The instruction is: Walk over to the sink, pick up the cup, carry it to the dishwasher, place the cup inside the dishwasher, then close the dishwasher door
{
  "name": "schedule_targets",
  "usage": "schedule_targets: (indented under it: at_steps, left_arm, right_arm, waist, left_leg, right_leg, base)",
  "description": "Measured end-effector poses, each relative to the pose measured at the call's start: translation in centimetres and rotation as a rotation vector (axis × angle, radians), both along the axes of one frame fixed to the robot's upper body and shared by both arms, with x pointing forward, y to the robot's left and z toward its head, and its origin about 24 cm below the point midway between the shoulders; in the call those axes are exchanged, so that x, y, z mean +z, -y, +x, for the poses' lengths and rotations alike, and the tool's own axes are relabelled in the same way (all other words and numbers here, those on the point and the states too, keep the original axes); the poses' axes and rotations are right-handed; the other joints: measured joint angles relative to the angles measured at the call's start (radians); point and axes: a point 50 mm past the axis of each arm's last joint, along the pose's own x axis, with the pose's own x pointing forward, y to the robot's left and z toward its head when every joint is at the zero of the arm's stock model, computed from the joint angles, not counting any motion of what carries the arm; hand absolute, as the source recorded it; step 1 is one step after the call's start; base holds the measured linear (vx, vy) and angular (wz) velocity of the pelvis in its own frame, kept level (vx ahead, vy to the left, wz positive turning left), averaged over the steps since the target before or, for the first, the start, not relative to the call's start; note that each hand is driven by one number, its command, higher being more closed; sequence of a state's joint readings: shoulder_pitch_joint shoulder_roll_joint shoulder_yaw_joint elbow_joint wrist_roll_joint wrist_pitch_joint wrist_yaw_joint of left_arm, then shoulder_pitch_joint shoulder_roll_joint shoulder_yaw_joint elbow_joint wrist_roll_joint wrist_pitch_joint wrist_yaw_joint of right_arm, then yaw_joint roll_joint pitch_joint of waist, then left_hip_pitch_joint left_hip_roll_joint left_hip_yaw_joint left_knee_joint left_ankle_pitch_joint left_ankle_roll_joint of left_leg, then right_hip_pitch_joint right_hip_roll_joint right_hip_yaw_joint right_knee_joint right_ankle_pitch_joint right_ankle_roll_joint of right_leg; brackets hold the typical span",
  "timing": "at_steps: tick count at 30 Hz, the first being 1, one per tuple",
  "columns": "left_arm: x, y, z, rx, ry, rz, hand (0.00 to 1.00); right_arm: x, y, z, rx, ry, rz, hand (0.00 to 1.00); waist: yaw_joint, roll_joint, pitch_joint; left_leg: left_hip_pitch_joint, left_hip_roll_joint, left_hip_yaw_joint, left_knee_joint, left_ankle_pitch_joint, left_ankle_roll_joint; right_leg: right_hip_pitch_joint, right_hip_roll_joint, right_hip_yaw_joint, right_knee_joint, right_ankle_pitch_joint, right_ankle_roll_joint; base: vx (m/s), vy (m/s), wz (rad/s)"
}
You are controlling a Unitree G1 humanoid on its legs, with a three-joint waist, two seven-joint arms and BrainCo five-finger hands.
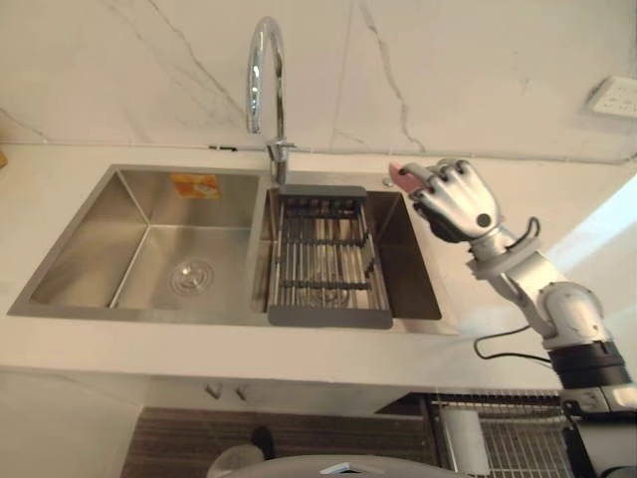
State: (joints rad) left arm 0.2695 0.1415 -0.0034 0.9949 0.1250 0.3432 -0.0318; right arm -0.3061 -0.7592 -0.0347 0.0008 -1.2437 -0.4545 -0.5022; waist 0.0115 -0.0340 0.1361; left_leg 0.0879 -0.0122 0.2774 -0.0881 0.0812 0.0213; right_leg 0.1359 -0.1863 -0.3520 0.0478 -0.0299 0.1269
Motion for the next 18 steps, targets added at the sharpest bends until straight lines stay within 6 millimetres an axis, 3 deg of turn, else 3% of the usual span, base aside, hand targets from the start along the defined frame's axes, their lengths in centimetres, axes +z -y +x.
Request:
schedule_targets:
  at_steps: [3, 6, 9, 11, 14, 18]
  left_arm:
    - [0.0, -0.2, 0.0, -0.033, -0.009, 0.002, 0.00]
    - [0.1, -0.5, -0.1, -0.044, -0.020, -0.001, 0.00]
    - [0.1, -0.6, -0.2, -0.043, -0.028, 0.001, 0.00]
    - [0.1, -0.8, -0.4, -0.032, -0.048, 0.007, 0.00]
    - [0.2, -1.1, -0.6, 0.004, -0.055, 0.017, 0.00]
    - [0.3, -1.4, -0.9, 0.050, -0.057, 0.021, 0.00]
  right_arm:
    - [0.5, 1.3, -0.6, -0.051, 0.029, 0.017, 1.00]
    - [0.2, 2.1, -1.1, -0.077, 0.027, 0.025, 1.00]
    - [-0.3, 2.2, -1.4, -0.069, 0.019, 0.026, 1.00]
    - [-0.6, 1.8, -1.4, -0.038, 0.017, 0.044, 1.00]
    - [-1.0, 1.2, -1.5, 0.001, 0.020, 0.049, 1.00]
    - [-1.0, 1.2, -1.5, 0.004, 0.022, 0.050, 1.00]
  waist:
    - [-0.008, -0.009, -0.002]
    - [-0.034, -0.032, -0.018]
    - [-0.043, -0.047, -0.029]
    - [-0.042, -0.059, -0.039]
    - [-0.030, -0.077, -0.057]
    - [-0.032, -0.097, -0.071]
  left_leg:
    - [0.001, -0.004, 0.044, 0.000, -0.005, 0.005]
    - [0.004, -0.006, 0.097, 0.000, -0.018, 0.007]
    - [0.010, 0.007, 0.146, 0.000, -0.030, 0.004]
    - [0.018, 0.019, 0.188, 0.000, -0.039, 0.002]
    - [0.021, 0.030, 0.241, 0.000, -0.046, 0.002]
    - [0.033, 0.027, 0.281, 0.000, -0.053, -0.007]
  right_leg:
    - [-0.041, -0.010, 0.043, 0.034, 0.000, -0.001]
    - [-0.073, -0.011, 0.071, 0.041, 0.010, -0.026]
    - [-0.094, -0.024, 0.004, 0.058, 0.005, -0.155]
    - [-0.098, -0.050, -0.108, 0.071, 0.012, -0.250]
    - [-0.098, -0.074, -0.208, 0.063, 0.017, -0.258]
    - [-0.103, -0.084, -0.205, 0.047, 0.074, -0.214]
  base:
    - [0.01, 0.068, -0.51]
    - [0.00, 0.061, -0.54]
    - [0.00, 0.053, -0.56]
    - [0.00, 0.043, -0.55]
    - [0.00, 0.006, -0.58]
    - [0.01, -0.031, -0.33]
